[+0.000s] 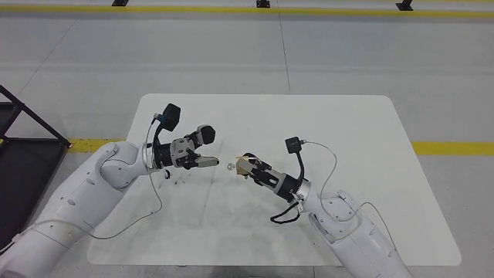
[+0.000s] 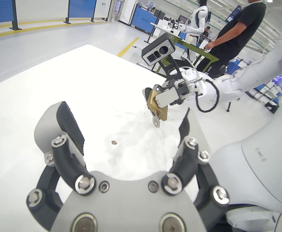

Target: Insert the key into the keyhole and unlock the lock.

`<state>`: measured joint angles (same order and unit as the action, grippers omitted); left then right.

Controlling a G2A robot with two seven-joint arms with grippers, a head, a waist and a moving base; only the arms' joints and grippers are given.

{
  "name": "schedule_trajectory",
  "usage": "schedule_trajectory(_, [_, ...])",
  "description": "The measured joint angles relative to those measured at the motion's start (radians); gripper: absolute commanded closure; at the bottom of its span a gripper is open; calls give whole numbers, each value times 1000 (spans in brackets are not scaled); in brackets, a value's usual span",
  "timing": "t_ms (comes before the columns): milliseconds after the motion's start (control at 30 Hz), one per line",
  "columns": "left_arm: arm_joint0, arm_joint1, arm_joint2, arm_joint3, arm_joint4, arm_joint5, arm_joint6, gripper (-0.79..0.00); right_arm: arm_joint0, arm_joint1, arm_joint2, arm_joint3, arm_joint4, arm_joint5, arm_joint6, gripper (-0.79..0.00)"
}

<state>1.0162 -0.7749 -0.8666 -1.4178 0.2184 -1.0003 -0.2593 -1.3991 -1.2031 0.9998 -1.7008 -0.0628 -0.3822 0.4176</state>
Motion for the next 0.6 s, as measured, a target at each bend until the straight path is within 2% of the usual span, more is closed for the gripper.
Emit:
schedule_trajectory(100, [28,-2,2,-6,20,32,-10,-785,0,0,0,0,0,0,0,0])
schedule_trajectory(167, [41,-4,15,4,-30,31,-34,-785,0,0,0,0,0,0,0,0])
schedule_trajectory(400, [37,-22,58,51,-201,-12,-104,-785,0,0,0,0,0,0,0,0])
schedule_trajectory(600, [31,-34,76,51,-308,-12,-154,-785,0,0,0,0,0,0,0,0])
